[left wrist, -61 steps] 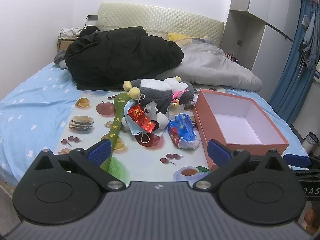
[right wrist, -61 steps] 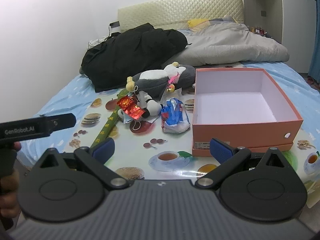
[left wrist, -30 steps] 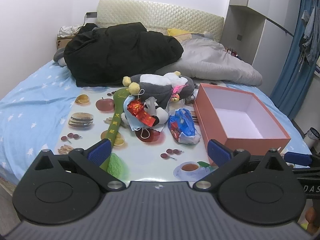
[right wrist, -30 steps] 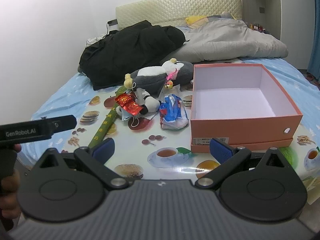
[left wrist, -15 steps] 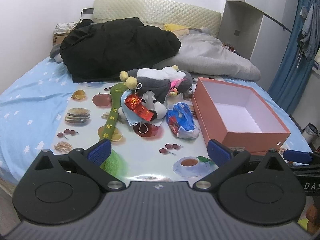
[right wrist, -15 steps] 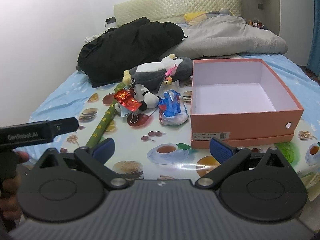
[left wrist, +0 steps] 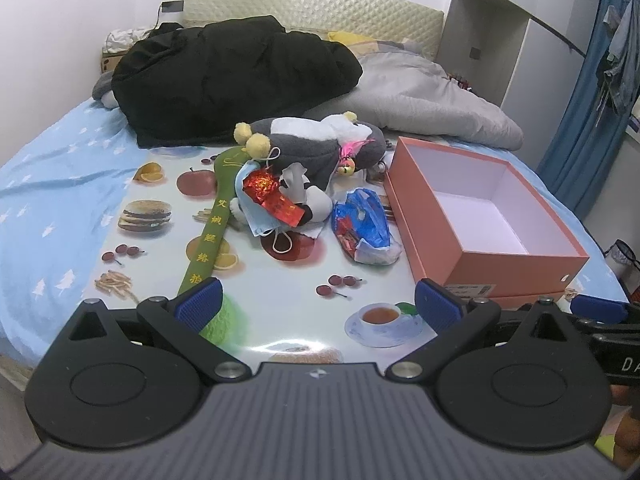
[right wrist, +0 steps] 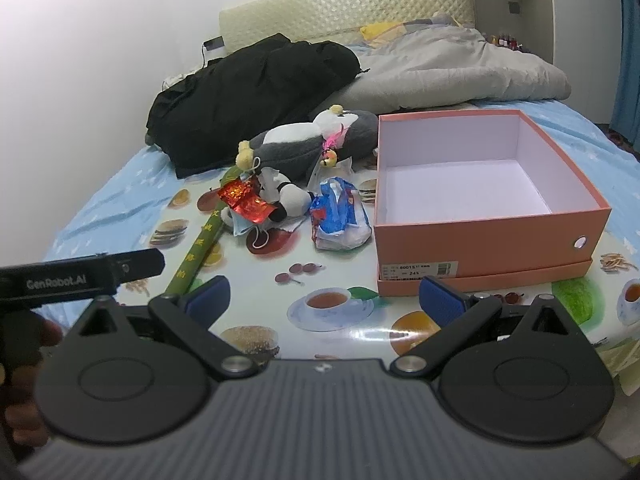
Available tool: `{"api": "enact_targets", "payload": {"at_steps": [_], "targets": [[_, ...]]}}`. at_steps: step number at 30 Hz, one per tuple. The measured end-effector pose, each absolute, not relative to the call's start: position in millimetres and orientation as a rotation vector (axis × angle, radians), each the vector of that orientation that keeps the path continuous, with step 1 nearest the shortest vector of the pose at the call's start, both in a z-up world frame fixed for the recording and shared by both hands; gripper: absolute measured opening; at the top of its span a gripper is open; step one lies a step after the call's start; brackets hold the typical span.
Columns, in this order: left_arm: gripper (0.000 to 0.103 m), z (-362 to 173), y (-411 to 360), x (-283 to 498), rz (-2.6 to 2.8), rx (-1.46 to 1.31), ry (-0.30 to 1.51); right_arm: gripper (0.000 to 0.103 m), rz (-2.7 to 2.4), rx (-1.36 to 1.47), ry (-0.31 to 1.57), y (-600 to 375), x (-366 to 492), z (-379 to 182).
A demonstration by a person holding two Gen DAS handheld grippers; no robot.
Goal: Organize soft objects
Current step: 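Approach the pile of items with both tools open, then grasp the red snack packet with the left tool while the right tool grasps the blue plastic bag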
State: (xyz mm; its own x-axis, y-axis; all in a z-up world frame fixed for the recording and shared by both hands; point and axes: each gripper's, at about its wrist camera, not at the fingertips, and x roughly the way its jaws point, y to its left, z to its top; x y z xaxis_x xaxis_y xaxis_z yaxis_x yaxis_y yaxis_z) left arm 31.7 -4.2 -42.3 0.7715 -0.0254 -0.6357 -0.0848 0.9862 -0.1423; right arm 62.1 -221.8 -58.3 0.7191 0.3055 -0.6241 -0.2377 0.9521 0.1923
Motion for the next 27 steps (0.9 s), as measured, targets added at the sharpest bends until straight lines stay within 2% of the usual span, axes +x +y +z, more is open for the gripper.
{"api": "enact_targets", "payload": {"at_steps": [27], "targets": [[0.103, -72, 16, 72, 0.033, -0.182, 0.722, 0.103, 0.3, 0.104, 0.739, -204, 96, -81]]}}
